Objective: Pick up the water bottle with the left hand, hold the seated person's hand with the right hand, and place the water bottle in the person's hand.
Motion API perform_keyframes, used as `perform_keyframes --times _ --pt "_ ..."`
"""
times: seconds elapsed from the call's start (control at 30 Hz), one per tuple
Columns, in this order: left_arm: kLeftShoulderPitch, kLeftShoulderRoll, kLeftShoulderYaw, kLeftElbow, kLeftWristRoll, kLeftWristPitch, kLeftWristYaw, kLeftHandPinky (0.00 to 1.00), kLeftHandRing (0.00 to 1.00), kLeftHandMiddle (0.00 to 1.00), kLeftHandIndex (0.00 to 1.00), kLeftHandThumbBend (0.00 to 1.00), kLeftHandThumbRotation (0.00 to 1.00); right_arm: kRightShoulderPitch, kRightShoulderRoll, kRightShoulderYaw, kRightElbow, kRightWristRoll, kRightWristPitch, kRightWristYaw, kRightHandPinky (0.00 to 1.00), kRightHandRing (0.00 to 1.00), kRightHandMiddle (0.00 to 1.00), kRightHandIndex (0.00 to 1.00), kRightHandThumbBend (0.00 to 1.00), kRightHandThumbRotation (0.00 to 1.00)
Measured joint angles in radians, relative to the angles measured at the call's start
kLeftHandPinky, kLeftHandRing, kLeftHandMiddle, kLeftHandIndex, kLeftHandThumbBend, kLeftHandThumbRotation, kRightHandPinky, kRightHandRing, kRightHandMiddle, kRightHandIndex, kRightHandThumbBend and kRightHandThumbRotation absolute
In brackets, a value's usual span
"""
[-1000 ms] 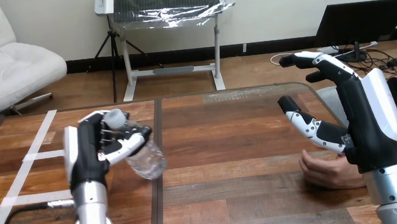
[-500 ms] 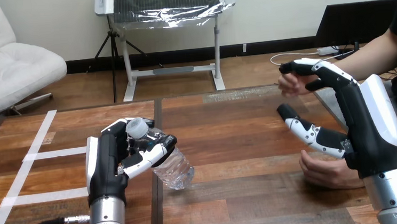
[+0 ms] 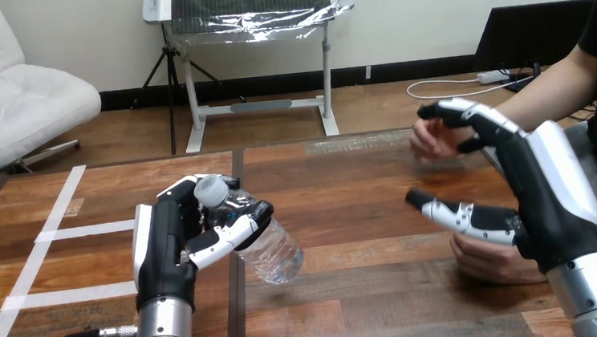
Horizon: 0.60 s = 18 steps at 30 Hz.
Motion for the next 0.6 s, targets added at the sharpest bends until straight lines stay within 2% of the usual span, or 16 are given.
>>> perform_keyframes --times 0.27,0.6 --pt "0.018 -0.014 -0.001 -0.068 -0.001 0.024 -0.017 0.41 0.41 0.44 0.49 0.61 0.0 0.0 -0.08 -0.001 -0.006 -0.005 0.084 0.115 0.74 0.87 0.91 0.85 0.77 0.0" --pt "0.025 -0.033 -0.002 -0.149 -0.001 0.03 -0.037 0.4 0.41 0.44 0.5 0.6 0.0 0.0 -0.198 -0.02 -0.024 -0.014 0.228 0.279 0.78 0.9 0.92 0.87 0.83 0.0"
